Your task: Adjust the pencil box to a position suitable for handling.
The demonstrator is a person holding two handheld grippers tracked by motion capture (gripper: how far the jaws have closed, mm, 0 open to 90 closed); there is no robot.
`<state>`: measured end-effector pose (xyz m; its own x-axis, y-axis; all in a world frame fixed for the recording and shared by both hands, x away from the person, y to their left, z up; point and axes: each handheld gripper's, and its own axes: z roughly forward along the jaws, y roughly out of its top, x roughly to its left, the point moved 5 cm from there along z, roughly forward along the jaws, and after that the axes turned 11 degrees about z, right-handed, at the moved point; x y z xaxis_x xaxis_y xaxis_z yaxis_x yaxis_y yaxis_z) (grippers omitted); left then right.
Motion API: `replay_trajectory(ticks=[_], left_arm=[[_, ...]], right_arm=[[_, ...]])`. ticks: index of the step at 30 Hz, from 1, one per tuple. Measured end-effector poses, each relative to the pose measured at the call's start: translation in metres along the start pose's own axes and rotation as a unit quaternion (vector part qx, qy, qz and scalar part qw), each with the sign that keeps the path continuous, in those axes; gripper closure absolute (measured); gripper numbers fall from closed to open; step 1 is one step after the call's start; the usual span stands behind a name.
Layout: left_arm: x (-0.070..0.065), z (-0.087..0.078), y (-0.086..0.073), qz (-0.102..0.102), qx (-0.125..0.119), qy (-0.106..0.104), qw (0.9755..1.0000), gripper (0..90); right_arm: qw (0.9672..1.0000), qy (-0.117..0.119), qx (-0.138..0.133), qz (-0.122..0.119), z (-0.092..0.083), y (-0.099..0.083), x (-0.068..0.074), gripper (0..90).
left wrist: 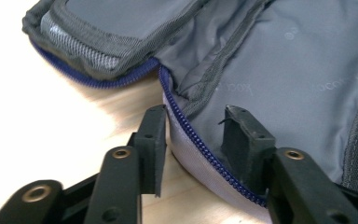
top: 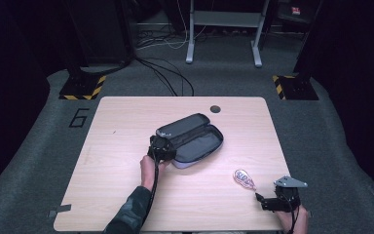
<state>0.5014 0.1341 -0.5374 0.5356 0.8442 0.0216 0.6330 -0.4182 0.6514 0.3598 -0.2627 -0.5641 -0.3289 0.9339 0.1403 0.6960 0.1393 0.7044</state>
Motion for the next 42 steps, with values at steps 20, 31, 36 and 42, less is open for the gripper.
replay_trajectory(ticks=[20, 31, 36, 42], left_arm=[[0.023, -0.006, -0.008, 0.039, -0.018, -0.006, 0.9991, 82.8], [0.044, -0.01, -0.01, 0.078, -0.016, -0.022, 0.9966, 75.9], [0.038, -0.017, -0.018, 0.038, -0.005, -0.021, 0.999, 57.2], [0.035, -0.015, -0.019, 0.068, -0.01, -0.024, 0.9974, 73.7]], right_arm=[[1.0, 0.0, 0.0, 0.0, 0.0, 0.0, 0.0, 2.4], [1.0, -0.001, 0.001, 0.004, 0.0, 0.0, 0.0, 2.4], [1.0, 0.0, 0.0, 0.002, 0.0, 0.0, 0.0, 2.4], [1.0, 0.0, 0.0, 0.001, 0.0, 0.0, 0.0, 2.5]])
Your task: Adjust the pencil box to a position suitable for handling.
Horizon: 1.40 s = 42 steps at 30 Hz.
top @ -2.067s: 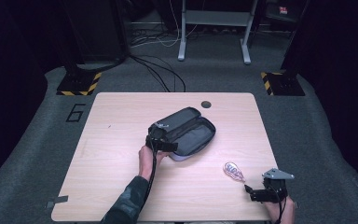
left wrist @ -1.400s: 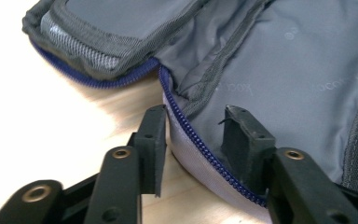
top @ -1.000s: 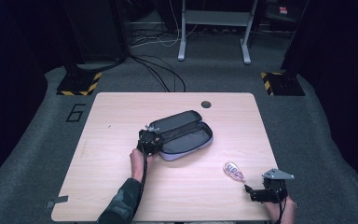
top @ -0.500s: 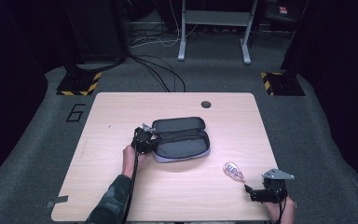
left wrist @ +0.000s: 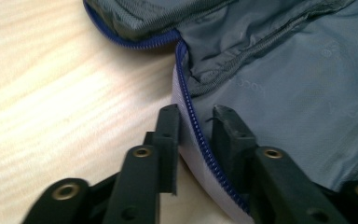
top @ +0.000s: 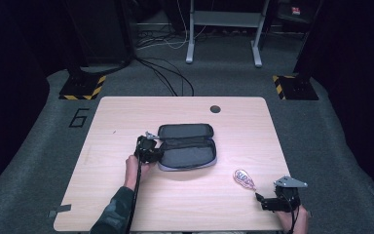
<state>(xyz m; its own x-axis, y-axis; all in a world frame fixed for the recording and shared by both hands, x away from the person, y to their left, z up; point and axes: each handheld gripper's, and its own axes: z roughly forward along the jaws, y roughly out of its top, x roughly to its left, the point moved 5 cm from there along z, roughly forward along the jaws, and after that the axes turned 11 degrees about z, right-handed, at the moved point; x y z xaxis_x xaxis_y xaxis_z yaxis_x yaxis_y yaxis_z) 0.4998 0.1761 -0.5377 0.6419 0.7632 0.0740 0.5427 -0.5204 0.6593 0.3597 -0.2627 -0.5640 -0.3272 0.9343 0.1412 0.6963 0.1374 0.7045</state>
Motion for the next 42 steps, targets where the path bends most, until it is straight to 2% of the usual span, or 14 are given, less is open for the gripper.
replay_trajectory(ticks=[3, 4, 6, 10, 19, 23, 25, 26, 29, 30, 33, 37, 40, 42], left_arm=[[0.002, 0.001, 0.0, 0.008, -0.005, -0.003, 1.0, 75.9], [0.006, 0.002, 0.0, 0.022, -0.009, -0.006, 0.9997, 76.3], [0.006, 0.003, 0.0, 0.02, -0.019, -0.006, 0.9996, 76.6], [0.009, 0.004, 0.0, 0.047, -0.023, -0.022, 0.9984, 76.9], [0.014, 0.006, 0.001, 0.058, -0.028, -0.041, 0.9971, 77.2], [0.017, 0.005, 0.001, 0.06, -0.018, -0.046, 0.997, 74.4], [0.016, 0.003, 0.001, 0.049, -0.015, -0.043, 0.9977, 56.1], [0.016, 0.002, 0.001, 0.041, -0.012, -0.039, 0.9983, 56.1], [0.017, -0.006, 0.0, 0.017, -0.01, -0.039, 0.999, 35.6], [0.016, -0.009, 0.0, 0.008, -0.019, -0.038, 0.9991, 27.4], [0.013, -0.021, -0.004, 0.0, -0.027, -0.031, 0.9992, 18.5], [0.012, -0.032, -0.015, 0.005, -0.018, -0.04, 0.999, 14.9], [0.012, -0.04, -0.023, -0.004, -0.025, -0.044, 0.9987, 10.5], [0.011, -0.045, -0.028, -0.001, -0.024, -0.03, 0.9992, 5.6]], right_arm=[[1.0, 0.0, 0.001, 0.002, 0.0, 0.0, 0.0, 2.4], [1.0, 0.0, 0.0, 0.001, 0.0, 0.0, 0.0, 2.4], [1.0, 0.0, 0.001, 0.001, 0.0, 0.0, 0.0, 2.5], [1.0, 0.0, 0.001, 0.001, 0.0, 0.0, 0.0, 2.4], [1.0, 0.0, 0.0, 0.0, 0.0, 0.0, 0.0, 2.5], [1.0, 0.0, 0.0, 0.0, 0.0, 0.0, 0.0, 2.6], [1.0, 0.0, 0.001, 0.004, 0.0, 0.0, 0.0, 2.7], [1.0, 0.0, 0.001, 0.003, 0.0, 0.0, 0.0, 2.7], [1.0, 0.001, 0.0, 0.004, 0.0, 0.0, 0.0, 2.7], [1.0, 0.001, -0.006, 0.005, 0.001, 0.0, 0.0, 2.7], [1.0, 0.001, -0.005, 0.005, 0.0, 0.0, 0.0, 2.7], [1.0, 0.001, -0.003, 0.005, 0.0, 0.0, 0.0, 2.7], [1.0, 0.0, -0.003, 0.002, 0.001, 0.0, 0.0, 2.7], [1.0, 0.001, -0.005, 0.003, 0.001, 0.001, 0.0, 2.7]])
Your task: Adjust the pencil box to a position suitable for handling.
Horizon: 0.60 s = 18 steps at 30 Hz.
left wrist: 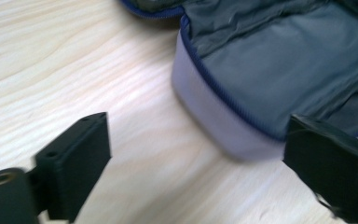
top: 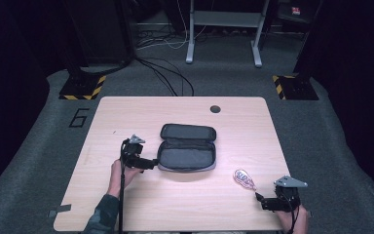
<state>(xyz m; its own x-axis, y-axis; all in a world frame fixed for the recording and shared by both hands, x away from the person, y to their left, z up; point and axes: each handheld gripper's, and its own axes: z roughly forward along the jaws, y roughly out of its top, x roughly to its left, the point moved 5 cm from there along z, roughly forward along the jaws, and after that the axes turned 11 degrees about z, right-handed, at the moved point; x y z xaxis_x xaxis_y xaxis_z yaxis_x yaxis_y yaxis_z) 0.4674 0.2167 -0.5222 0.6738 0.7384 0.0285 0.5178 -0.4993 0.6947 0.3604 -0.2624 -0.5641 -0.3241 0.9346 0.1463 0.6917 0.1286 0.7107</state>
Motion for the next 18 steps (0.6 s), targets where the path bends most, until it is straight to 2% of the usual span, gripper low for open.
replay_trajectory(ticks=[2, 4, 6, 7, 8, 9, 10, 11, 14, 16, 18], left_arm=[[0.0, -0.005, -0.006, 0.005, 0.0, 0.006, 1.0, 1.9], [-0.001, -0.011, -0.013, 0.002, 0.003, 0.001, 1.0, 0.6], [0.0, -0.021, -0.024, 0.011, 0.009, 0.016, 0.9998, 0.3], [0.0, -0.021, -0.024, 0.011, 0.009, 0.016, 0.9998, 0.3], [0.0, -0.026, -0.032, 0.007, 0.008, 0.022, 0.9997, 0.3], [0.0, -0.026, -0.032, 0.007, 0.008, 0.022, 0.9997, 0.3], [-0.001, -0.027, -0.035, -0.005, 0.001, 0.027, 0.9996, 0.3], [-0.001, -0.027, -0.039, -0.009, -0.004, 0.033, 0.9994, 0.3], [0.0, -0.031, -0.054, -0.008, 0.016, 0.038, 0.9991, 0.3], [0.001, -0.032, -0.067, -0.018, 0.02, 0.048, 0.9985, 0.3], [0.002, -0.033, -0.072, -0.017, 0.028, 0.046, 0.9984, 0.3]], right_arm=[[1.0, -0.001, 0.003, 0.0, 0.0, 0.0, 0.0, 2.7], [1.0, -0.001, 0.004, 0.002, 0.0, 0.0, 0.0, 2.8], [1.0, -0.001, 0.005, -0.001, -0.001, 0.0, 0.0, 3.0], [1.0, -0.001, 0.005, -0.001, -0.001, 0.0, 0.0, 3.0], [1.0, -0.001, 0.005, -0.001, -0.001, 0.0, 0.0, 3.0], [1.0, -0.001, 0.005, -0.001, -0.001, 0.0, 0.0, 3.0], [1.0, -0.001, 0.006, 0.001, -0.001, 0.0, 0.0, 3.0], [1.0, -0.001, 0.006, 0.001, -0.001, -0.001, 0.0, 3.0], [1.0, -0.001, 0.005, 0.0, 0.0, 0.0, 0.0, 3.0], [1.0, -0.001, 0.005, 0.0, -0.001, 0.0, 0.0, 3.0], [1.0, -0.002, 0.005, 0.0, -0.001, 0.0, 0.0, 3.0]])
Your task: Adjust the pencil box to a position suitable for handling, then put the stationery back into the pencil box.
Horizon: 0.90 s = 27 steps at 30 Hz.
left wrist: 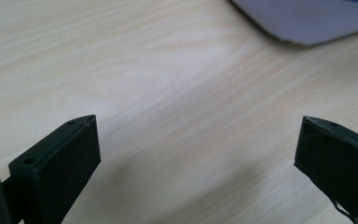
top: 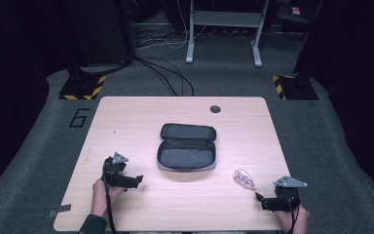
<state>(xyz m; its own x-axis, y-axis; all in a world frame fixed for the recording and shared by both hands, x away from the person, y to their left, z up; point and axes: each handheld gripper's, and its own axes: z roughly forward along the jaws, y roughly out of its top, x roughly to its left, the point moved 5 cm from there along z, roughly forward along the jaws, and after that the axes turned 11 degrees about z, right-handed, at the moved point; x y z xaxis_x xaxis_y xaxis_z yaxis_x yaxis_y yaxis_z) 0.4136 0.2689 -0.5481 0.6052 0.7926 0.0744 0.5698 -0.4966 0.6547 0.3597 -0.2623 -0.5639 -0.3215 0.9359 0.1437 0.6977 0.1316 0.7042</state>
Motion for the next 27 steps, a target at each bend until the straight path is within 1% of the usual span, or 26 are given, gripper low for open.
replay_trajectory(ticks=[1, 2, 3, 4, 5, 6, 7, 9, 10, 11, 12, 13, 14, 15, 16, 17, 19, 20, 21, 22, 23, 24, 25, 26, 27], left_arm=[[0.001, 0.0, -0.004, -0.002, -0.001, 0.004, 1.0, 0.3], [0.0, 0.001, -0.008, -0.013, -0.006, 0.007, 0.9999, 0.3], [0.001, 0.0, -0.012, -0.014, -0.004, 0.01, 0.9998, 0.3], [0.002, -0.002, -0.02, -0.011, 0.003, 0.016, 0.9998, 0.3], [0.002, -0.002, -0.02, -0.011, 0.003, 0.016, 0.9998, 0.3], [0.003, -0.003, -0.023, -0.005, 0.0, 0.023, 0.9997, 0.3], [0.002, -0.004, -0.024, -0.006, 0.002, 0.025, 0.9997, 0.3], [0.003, -0.006, -0.027, 0.001, 0.001, 0.032, 0.9995, 0.3], [0.003, -0.006, -0.028, 0.005, 0.0, 0.037, 0.9993, 0.3], [0.003, -0.007, -0.03, 0.008, 0.002, 0.035, 0.9993, 0.3], [0.002, -0.007, -0.03, 0.009, 0.0, 0.038, 0.9992, 0.2], [0.002, -0.007, -0.031, 0.006, -0.007, 0.038, 0.9992, 0.2], [0.002, -0.007, -0.032, 0.008, -0.011, 0.037, 0.9992, 0.2], [0.002, -0.007, -0.033, 0.009, -0.021, 0.043, 0.9988, 0.2], [0.001, -0.008, -0.034, 0.007, -0.025, 0.04, 0.9989, 0.2], [0.0, -0.007, -0.035, 0.003, -0.039, 0.044, 0.9982, 0.1], [0.001, -0.008, -0.036, 0.005, -0.039, 0.048, 0.9981, 0.2], [0.001, -0.008, -0.036, 0.003, -0.038, 0.048, 0.9981, 0.2], [0.001, -0.008, -0.036, 0.004, -0.038, 0.048, 0.9981, 0.2], [0.001, -0.008, -0.037, 0.003, -0.038, 0.048, 0.9981, 0.2], [0.001, -0.008, -0.036, 0.003, -0.038, 0.049, 0.9981, 0.2], [0.001, -0.009, -0.036, 0.005, -0.032, 0.044, 0.9985, 0.2], [0.001, -0.009, -0.036, 0.005, -0.032, 0.044, 0.9985, 0.2], [0.001, -0.009, -0.036, 0.005, -0.032, 0.044, 0.9985, 0.2], [0.001, -0.008, -0.036, 0.003, -0.037, 0.047, 0.9982, 0.2]], right_arm=[[1.0, -0.001, -0.001, 0.0, 0.0, 0.0, 0.0, 3.0], [1.0, 0.0, 0.0, 0.0, 0.0, 0.0, 0.0, 3.0], [1.0, 0.0, 0.0, 0.0, 0.0, 0.0, 0.0, 3.0], [1.0, -0.002, -0.001, 0.0, 0.0, 0.0, 0.0, 3.0], [1.0, -0.002, -0.001, 0.0, 0.0, 0.0, 0.0, 3.0], [1.0, -0.001, -0.001, 0.0, 0.0, 0.0, 0.0, 3.0], [1.0, -0.002, -0.003, 0.0, 0.0, 0.0, 0.0, 2.9], [1.0, -0.001, -0.001, 0.0, 0.0, 0.0, 0.0, 2.6], [1.0, -0.004, 0.0, -0.001, 0.0, 0.0, -0.001, 1.1], [1.0, -0.008, -0.002, 0.004, 0.002, 0.001, -0.001, 0.0], [0.9999, -0.01, -0.002, 0.009, 0.002, 0.001, -0.002, 0.0], [0.9999, -0.01, -0.002, 0.008, 0.002, 0.001, -0.002, 0.0], [0.9999, -0.011, -0.002, 0.007, 0.001, 0.001, -0.002, 0.0], [1.0, -0.009, -0.003, 0.003, 0.001, 0.001, -0.003, 0.0], [1.0, -0.01, -0.001, 0.001, 0.001, 0.001, -0.004, 0.0], [0.9999, -0.013, 0.0, 0.007, 0.0, 0.0, -0.005, 0.0], [0.9998, -0.015, 0.003, 0.011, 0.001, 0.002, -0.005, 0.0], [0.9996, -0.022, 0.005, 0.019, 0.001, 0.002, -0.005, 0.0], [0.9998, -0.02, 0.004, 0.009, 0.002, 0.003, -0.007, 0.0], [0.9996, -0.024, 0.003, 0.014, 0.002, 0.004, -0.008, 0.0], [0.9996, -0.024, 0.003, 0.014, 0.002, 0.004, -0.008, 0.0], [0.9995, -0.025, 0.01, 0.017, 0.001, 0.004, -0.008, 0.6], [0.9995, -0.025, 0.01, 0.017, 0.001, 0.004, -0.008, 0.6], [0.9994, -0.027, 0.005, 0.023, 0.001, 0.004, -0.008, 0.5], [0.9996, -0.022, 0.005, 0.018, 0.001, 0.005, -0.008, 0.5]])
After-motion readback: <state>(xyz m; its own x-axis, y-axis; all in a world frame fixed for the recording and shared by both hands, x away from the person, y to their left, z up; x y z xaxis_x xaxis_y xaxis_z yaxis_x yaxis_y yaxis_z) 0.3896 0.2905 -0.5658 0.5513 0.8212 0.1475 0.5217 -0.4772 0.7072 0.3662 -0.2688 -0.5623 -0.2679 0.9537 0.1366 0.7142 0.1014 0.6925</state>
